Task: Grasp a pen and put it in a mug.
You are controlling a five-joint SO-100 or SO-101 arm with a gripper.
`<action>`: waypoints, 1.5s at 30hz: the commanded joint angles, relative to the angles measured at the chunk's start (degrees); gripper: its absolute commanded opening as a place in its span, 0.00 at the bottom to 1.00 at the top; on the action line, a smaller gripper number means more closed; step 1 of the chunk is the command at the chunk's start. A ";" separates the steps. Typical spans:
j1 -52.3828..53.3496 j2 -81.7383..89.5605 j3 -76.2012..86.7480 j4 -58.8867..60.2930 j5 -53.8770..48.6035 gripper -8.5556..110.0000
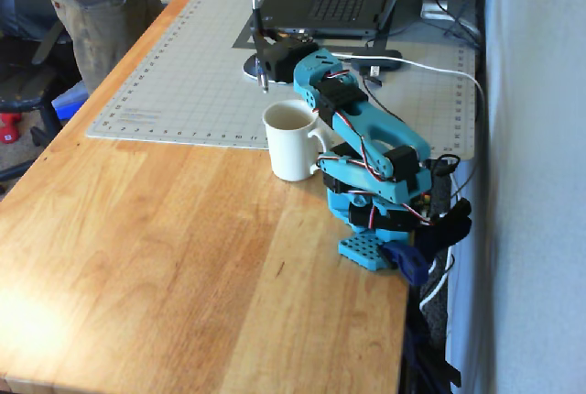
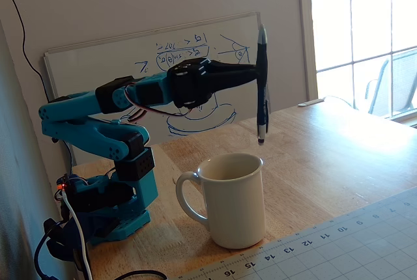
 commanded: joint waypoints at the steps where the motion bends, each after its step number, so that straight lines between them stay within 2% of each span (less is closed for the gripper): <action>1: -0.44 5.98 -1.23 6.86 -0.62 0.08; 11: -0.35 15.47 -1.05 24.79 -0.62 0.08; 18: -0.44 15.82 -0.97 31.20 -0.53 0.08; 27: -0.53 15.82 -1.05 31.90 -0.62 0.23; 33: -0.62 15.91 -2.37 31.29 -0.62 0.18; 37: -4.22 14.94 -6.86 31.29 -0.79 0.13; 41: -9.05 14.94 -9.93 31.38 -6.77 0.10; 45: -15.12 14.94 -10.20 31.38 -21.18 0.09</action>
